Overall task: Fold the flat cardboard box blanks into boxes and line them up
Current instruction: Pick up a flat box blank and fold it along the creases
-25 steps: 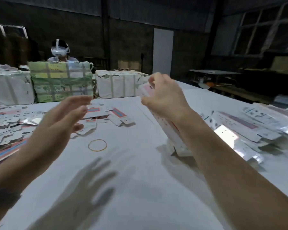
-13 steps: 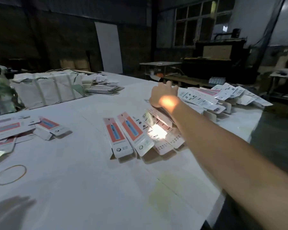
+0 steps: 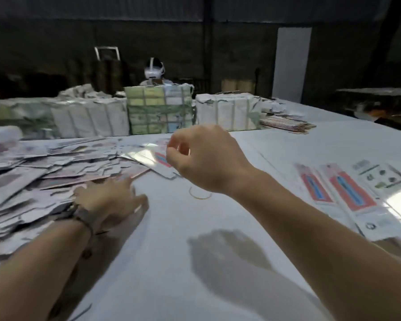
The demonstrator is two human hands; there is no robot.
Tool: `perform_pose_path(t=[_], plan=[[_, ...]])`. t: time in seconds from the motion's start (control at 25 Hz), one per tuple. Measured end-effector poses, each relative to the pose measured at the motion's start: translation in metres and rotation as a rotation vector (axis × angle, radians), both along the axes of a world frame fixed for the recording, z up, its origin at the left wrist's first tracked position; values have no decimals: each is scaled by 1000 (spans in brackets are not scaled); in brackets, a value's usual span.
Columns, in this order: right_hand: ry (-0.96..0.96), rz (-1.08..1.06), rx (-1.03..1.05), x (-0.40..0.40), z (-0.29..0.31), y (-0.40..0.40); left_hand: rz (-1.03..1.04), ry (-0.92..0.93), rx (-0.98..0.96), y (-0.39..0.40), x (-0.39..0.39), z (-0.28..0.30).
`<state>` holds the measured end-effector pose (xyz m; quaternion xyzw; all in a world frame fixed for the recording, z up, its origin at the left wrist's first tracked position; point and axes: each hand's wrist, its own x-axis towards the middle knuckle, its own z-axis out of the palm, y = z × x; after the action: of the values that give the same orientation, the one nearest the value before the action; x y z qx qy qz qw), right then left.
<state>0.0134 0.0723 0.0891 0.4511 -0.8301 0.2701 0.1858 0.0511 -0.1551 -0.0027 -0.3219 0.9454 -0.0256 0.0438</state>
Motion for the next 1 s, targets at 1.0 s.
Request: perform_pose_path(t=[1.0], plan=[[-91, 98, -242, 2, -23, -35, -176, 193, -223, 29, -5, -9]])
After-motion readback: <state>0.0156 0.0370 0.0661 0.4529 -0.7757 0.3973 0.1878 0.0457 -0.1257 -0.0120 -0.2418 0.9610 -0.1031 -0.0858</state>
